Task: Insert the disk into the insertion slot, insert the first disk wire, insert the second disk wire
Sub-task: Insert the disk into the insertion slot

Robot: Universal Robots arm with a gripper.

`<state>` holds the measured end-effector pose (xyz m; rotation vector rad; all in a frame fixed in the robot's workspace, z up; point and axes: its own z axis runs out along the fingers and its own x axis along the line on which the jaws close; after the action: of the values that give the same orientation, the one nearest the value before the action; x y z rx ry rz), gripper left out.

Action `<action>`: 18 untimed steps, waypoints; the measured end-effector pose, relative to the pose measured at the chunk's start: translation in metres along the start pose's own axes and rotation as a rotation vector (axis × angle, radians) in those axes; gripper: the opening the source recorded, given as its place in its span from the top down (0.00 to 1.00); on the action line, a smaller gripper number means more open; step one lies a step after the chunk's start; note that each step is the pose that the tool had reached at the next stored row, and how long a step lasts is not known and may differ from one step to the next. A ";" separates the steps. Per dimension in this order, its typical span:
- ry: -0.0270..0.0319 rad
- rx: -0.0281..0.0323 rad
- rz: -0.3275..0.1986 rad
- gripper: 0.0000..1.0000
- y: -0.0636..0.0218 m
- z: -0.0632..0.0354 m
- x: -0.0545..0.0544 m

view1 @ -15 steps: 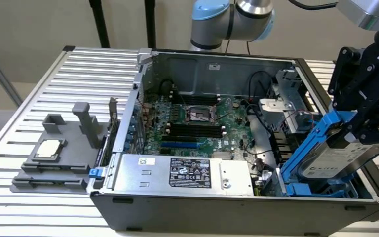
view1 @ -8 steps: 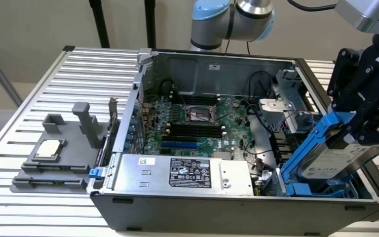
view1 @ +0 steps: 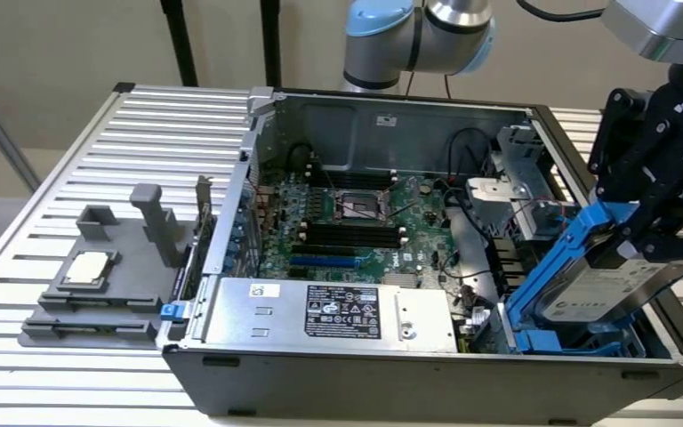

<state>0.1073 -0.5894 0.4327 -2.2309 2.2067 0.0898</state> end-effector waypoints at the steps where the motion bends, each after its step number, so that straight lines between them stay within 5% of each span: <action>1: 0.0000 0.0000 0.000 0.68 0.0001 0.0002 -0.001; 18: 0.0000 0.0000 0.000 0.60 0.0004 0.0012 -0.003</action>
<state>0.1068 -0.5860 0.4317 -2.2308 2.2069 0.0898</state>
